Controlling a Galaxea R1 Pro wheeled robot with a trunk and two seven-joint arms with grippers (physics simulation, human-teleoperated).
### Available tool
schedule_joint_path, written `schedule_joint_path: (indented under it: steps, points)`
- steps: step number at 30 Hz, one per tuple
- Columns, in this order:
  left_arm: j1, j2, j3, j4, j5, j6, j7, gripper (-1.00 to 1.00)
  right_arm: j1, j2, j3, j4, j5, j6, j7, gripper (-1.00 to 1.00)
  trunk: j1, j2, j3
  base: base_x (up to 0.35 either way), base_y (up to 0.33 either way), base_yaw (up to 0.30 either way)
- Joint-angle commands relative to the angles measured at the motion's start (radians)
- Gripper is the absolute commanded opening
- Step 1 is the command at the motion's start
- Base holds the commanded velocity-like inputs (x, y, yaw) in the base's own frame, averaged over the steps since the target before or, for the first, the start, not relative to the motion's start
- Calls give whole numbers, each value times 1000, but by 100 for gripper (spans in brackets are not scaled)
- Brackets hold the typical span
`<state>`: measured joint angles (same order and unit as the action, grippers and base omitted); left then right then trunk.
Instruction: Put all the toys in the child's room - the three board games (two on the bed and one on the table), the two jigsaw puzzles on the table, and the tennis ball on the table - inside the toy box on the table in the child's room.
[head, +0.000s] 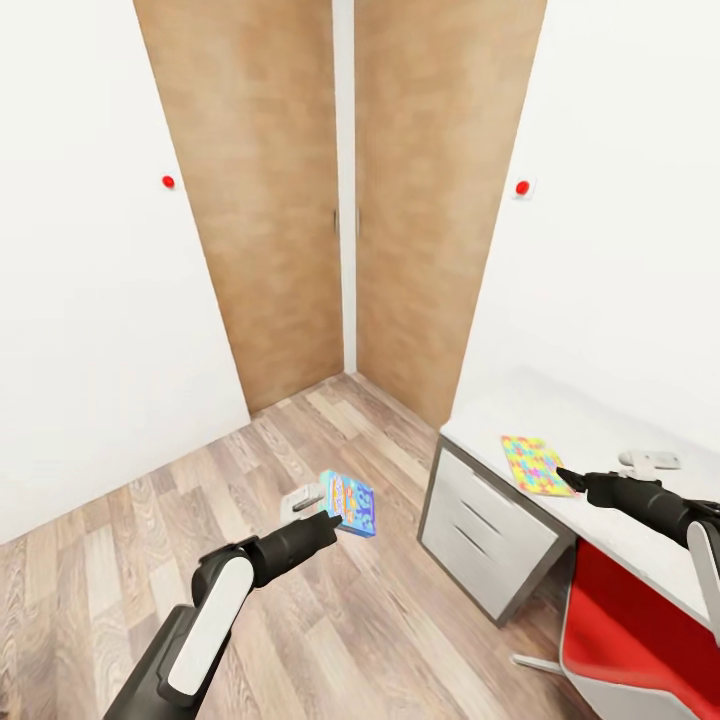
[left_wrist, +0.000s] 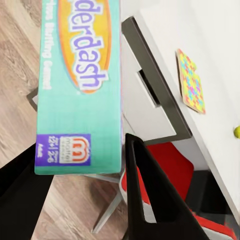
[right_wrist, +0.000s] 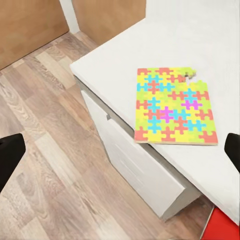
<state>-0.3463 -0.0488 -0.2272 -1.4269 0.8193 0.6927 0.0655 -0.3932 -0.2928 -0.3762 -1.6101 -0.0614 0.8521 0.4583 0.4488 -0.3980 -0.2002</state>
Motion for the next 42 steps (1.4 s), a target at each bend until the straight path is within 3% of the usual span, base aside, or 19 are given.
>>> schedule_joint_path:
  steps: [1,24,42]
  points:
    - [-1,0,0,-1,12,4,7,-100,-1,0,-1,-1,-6,7,0,100,1,-2,-2,339,0,0]
    - [-1,0,0,-1,12,4,7,-100,-1,0,-4,-1,-6,4,1,100,1,-2,20,329,0,0]
    - [-2,0,0,-1,11,4,8,-100,-1,0,-4,-1,-7,4,2,100,1,-2,49,63,0,0]
